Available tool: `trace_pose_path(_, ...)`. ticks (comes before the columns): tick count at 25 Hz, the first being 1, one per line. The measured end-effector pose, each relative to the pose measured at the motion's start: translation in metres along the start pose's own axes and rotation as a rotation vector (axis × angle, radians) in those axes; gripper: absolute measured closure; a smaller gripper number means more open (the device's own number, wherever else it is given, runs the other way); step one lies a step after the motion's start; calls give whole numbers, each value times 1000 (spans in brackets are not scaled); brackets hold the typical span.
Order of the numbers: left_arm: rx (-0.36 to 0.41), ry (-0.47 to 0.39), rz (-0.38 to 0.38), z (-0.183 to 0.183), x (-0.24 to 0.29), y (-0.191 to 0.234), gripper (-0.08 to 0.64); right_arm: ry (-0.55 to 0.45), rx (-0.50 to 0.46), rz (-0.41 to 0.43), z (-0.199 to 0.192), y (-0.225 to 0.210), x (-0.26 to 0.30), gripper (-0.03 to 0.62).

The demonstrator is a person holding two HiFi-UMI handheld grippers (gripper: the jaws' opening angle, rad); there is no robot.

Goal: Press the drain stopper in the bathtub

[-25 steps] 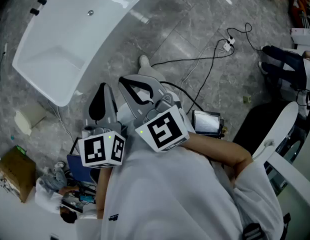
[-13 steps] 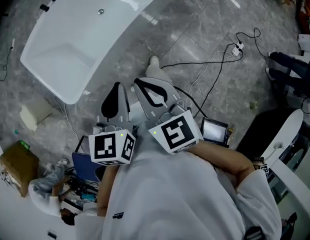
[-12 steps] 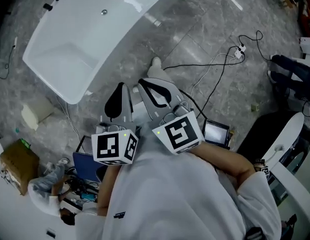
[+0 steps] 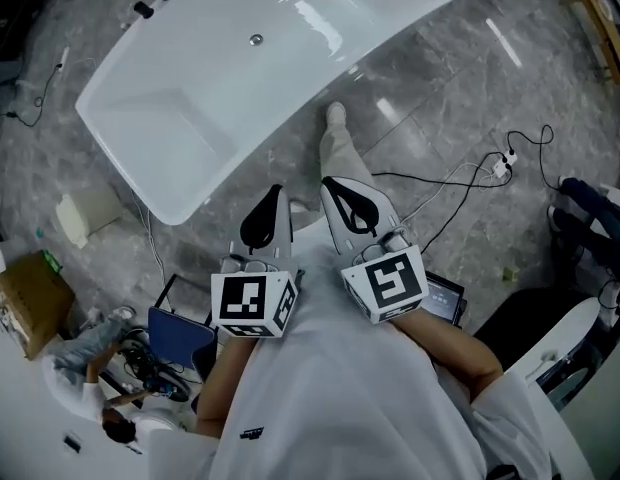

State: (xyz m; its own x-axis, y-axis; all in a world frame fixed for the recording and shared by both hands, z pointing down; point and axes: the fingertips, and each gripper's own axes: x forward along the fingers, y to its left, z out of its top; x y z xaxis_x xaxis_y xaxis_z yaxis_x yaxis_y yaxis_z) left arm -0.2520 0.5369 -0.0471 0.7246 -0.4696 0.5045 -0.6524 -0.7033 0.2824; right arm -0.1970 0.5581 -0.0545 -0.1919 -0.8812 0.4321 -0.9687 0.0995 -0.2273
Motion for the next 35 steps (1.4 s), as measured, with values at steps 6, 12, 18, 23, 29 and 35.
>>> trace_pose_path(6,-46,61,52,46,101,31,561,32,27,42,46,-95,86,589)
trace_pose_path(12,-112,109,163,108,212,65,561,118,10,180,88,-180,170,589)
trace_pose_path(18,-200,153,239,132,283,93,561,177,-29,239,113,-251,243,589)
trace_pose_path(23,-241,182,250,134,326,122,560,194,-49,260,116,-272,297,589)
trace_pose_path(29,-273,221,277,118,378,176,561,227,-57,274,96,-280,363,589)
trace_pose_path(35,-303,244,279,89,432,218,561,244,-64,264,64,-298,423,589)
